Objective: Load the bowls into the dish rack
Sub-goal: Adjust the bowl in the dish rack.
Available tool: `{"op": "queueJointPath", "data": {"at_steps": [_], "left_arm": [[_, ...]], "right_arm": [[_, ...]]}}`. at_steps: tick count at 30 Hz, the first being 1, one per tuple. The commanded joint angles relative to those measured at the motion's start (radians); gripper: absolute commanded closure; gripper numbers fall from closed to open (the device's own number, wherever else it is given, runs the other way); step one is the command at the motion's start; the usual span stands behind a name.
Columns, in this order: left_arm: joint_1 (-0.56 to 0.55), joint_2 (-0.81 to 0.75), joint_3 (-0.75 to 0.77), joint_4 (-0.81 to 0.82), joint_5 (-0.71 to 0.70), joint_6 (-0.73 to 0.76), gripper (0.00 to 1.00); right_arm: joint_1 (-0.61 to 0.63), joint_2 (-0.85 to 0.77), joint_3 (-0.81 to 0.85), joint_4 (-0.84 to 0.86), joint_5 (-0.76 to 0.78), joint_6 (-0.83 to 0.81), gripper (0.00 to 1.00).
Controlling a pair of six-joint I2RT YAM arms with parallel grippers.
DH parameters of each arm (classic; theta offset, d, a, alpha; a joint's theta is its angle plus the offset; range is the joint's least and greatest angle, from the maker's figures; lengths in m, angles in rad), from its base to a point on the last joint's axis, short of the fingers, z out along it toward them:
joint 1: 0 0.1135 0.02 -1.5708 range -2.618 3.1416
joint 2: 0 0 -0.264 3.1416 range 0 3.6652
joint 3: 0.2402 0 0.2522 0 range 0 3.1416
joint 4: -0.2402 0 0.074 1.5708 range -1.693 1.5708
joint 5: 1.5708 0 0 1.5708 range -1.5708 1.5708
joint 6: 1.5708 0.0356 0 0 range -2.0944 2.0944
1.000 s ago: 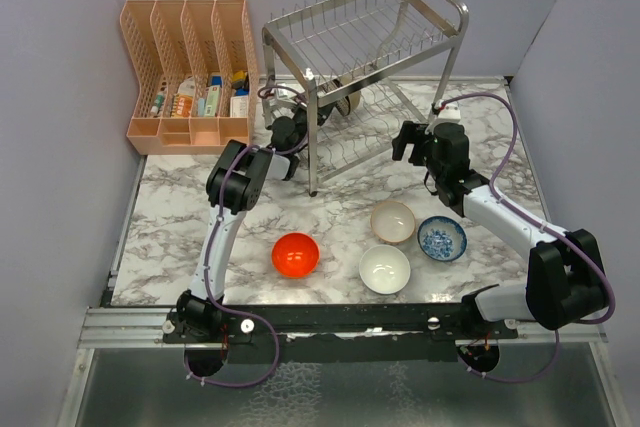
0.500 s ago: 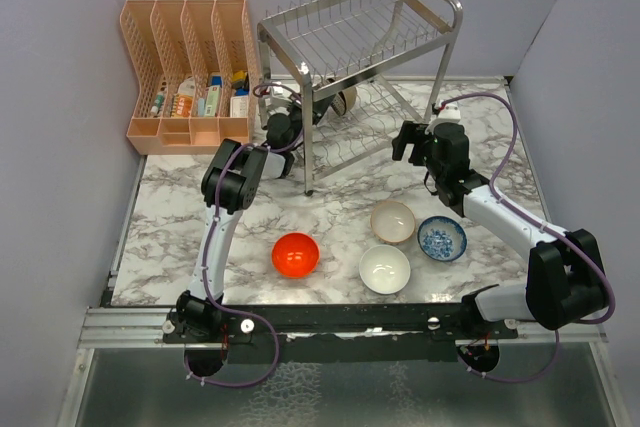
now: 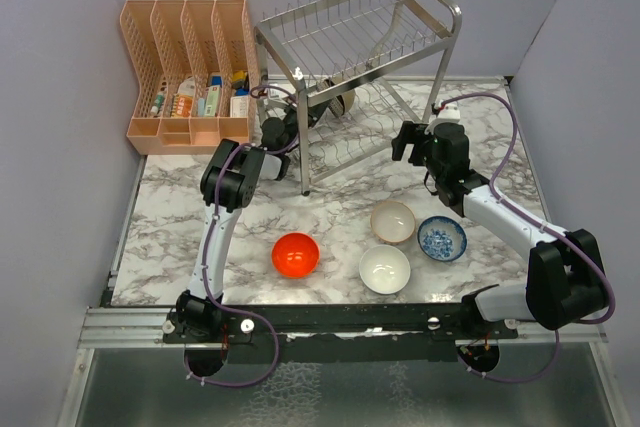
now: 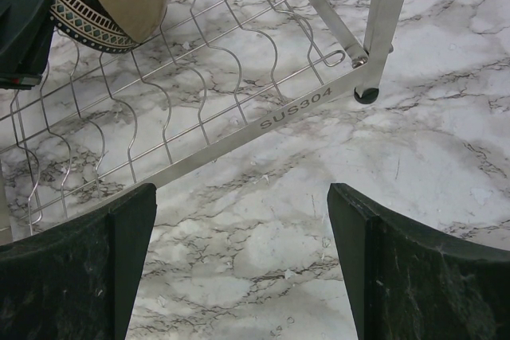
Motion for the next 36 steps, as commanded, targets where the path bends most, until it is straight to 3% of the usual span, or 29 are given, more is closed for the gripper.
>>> {"op": "queueJointPath", "data": {"at_steps": [1,9,20,30,36], "left_arm": [[-0.001,-0.046,-0.019,0.179,0.181,0.001,1.0],[-0.004,-0.053,-0.054,0.02,0.259,0.039,1.0],[-0.011,-0.08,-0.052,-0.278,0.368,0.216,1.0],[-0.01,-0.144,-0.117,-0.406,0.32,0.38,1.0],[-0.007,-0.142,-0.12,-0.376,0.308,0.37,0.83]], "right_arm": [[-0.007,-0.02,-0.006,0.021,-0.02,-0.006,0.12],[-0.007,-0.021,-0.007,0.021,-0.017,-0.006,0.12],[-0.007,-0.024,-0.006,0.022,-0.016,-0.006,0.12],[-0.007,-0.026,-0.006,0.023,-0.016,-0.007,0.12],[-0.007,-0.031,-0.008,0.019,-0.017,-0.007,0.12]]}}
